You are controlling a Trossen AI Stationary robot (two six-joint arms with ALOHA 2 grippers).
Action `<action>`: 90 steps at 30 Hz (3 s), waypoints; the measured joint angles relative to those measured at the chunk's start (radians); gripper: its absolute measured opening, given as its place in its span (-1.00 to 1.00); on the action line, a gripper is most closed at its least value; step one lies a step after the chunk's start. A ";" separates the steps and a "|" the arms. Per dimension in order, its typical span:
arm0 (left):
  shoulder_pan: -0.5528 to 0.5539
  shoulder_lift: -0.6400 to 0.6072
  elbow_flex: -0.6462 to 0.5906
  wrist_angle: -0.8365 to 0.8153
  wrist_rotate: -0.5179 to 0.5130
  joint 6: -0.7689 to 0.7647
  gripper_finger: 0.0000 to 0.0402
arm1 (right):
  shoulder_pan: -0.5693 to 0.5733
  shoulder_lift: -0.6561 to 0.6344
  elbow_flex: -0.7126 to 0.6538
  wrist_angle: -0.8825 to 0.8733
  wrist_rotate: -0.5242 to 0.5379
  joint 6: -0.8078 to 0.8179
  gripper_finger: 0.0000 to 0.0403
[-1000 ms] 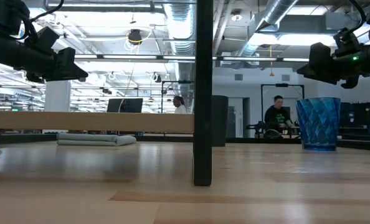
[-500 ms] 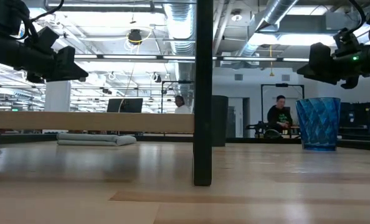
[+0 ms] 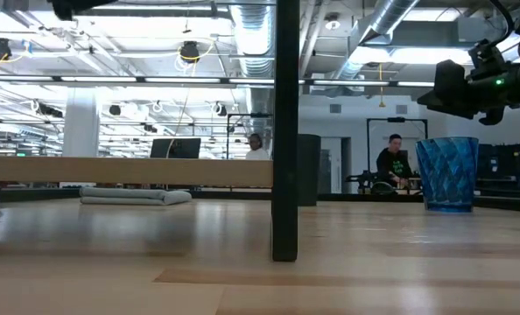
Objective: Stack small to large cups/mugs on shelf
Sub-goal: Put the brown cup on the shelf
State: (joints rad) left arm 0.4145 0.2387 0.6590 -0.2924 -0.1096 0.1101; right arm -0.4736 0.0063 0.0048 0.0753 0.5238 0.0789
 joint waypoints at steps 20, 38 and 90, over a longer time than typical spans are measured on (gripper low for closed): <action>-0.124 0.540 0.626 -0.384 0.919 -0.227 -0.34 | 0.000 0.000 0.000 0.000 0.000 -0.001 -0.10; -0.537 0.792 0.627 -0.751 0.787 -0.598 -0.56 | 0.000 0.000 0.000 0.000 0.000 0.000 -0.10; -0.933 0.988 0.779 -0.861 0.155 -0.922 0.13 | 0.000 0.000 0.000 0.000 0.000 -0.061 -0.10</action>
State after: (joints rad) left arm -0.5183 1.2269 1.4381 -1.1534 0.0459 -0.8121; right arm -0.4740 0.0063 0.0048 0.0753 0.5240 0.0181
